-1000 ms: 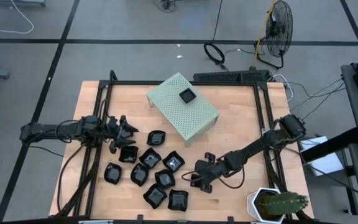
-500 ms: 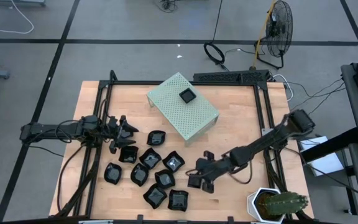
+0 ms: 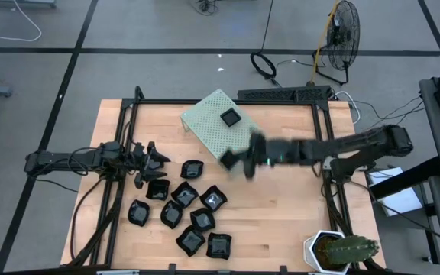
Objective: Pick & Place Mini shaped plates
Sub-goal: Stack the square plate on top of the other square plate on the shelf
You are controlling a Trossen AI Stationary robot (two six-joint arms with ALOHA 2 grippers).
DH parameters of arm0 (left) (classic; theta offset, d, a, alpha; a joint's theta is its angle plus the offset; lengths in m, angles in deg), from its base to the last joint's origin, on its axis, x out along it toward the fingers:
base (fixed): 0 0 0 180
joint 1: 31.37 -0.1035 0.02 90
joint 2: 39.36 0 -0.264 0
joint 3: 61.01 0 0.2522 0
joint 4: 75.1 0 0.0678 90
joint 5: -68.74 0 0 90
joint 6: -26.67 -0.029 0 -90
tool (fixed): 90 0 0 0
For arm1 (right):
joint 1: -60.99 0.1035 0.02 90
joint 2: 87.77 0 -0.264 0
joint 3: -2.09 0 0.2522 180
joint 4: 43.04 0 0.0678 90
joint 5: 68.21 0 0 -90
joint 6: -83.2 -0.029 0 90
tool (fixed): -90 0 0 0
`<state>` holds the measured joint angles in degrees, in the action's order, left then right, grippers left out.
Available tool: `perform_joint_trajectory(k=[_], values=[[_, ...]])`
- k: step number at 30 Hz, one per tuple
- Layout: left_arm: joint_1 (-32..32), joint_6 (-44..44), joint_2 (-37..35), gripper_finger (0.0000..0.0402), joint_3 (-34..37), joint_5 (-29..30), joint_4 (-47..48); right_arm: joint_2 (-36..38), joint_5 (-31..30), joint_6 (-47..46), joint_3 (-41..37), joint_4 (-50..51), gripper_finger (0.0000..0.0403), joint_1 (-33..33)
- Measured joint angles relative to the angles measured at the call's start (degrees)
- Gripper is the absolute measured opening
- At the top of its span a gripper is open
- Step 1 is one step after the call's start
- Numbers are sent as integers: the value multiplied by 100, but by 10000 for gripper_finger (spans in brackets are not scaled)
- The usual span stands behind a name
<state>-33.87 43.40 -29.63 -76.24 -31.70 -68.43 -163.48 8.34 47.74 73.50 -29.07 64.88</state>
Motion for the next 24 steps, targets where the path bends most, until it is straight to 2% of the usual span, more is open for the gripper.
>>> perform_joint_trajectory(k=[2,7,11,16,20,24], values=[[2,0,0,296,0,0,0,112,42,-167,0,9,0,-541],[2,2,0,296,1,0,0,120,1137,-271,0,24,0,-1968],[2,0,-1,296,0,0,0,-72,1442,-322,0,-131,0,-2692],[1,2,0,296,1,0,0,-374,1813,-164,0,-497,0,-3004],[2,1,2,296,0,0,0,-668,1840,16,1,-933,0,-3018],[0,1,2,296,0,-2,1,-837,1811,298,2,-952,0,-3018]])
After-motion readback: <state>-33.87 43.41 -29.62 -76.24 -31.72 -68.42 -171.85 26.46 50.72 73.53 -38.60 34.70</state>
